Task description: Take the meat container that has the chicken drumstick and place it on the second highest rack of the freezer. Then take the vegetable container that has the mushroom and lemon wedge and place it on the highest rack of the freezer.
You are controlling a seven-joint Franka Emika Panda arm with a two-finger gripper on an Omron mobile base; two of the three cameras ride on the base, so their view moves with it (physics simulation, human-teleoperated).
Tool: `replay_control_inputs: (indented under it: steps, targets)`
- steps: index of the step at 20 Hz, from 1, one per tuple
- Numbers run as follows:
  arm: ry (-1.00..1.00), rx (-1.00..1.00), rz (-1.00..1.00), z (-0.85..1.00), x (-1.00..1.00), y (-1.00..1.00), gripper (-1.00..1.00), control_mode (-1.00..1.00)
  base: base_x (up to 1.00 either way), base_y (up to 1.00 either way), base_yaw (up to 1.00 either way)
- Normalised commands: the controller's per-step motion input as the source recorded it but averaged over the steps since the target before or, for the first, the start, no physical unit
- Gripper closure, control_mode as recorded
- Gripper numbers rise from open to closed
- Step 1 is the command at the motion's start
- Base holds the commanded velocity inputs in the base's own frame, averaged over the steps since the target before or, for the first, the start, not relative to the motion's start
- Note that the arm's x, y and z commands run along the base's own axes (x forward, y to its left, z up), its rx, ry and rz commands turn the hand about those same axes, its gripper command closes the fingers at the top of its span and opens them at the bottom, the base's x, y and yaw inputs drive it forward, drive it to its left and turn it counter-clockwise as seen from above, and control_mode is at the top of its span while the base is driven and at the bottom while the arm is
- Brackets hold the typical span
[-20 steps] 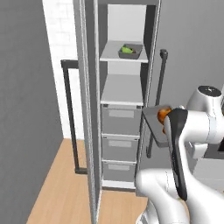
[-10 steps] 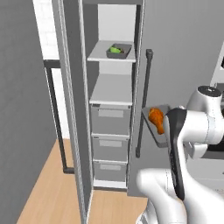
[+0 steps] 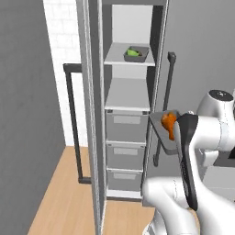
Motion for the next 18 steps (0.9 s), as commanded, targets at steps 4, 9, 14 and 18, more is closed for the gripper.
replay_control_inputs:
  steps: [4,9,14,18]
  targets:
    - [0.0,0.0,0.0,0.0,0.0,0.0,1.0,1.0,0.55,0.28,-0.04]
    - [0.0,0.0,0.0,0.0,0.0,0.0,1.0,1.0,0.53,-0.14,-0.08]
    - [0.0,0.0,0.0,0.0,0.0,0.0,1.0,1.0,0.55,0.14,-0.06]
    - [0.0,0.0,0.0,0.0,0.0,0.0,1.0,1.0,0.09,0.31,-0.09]
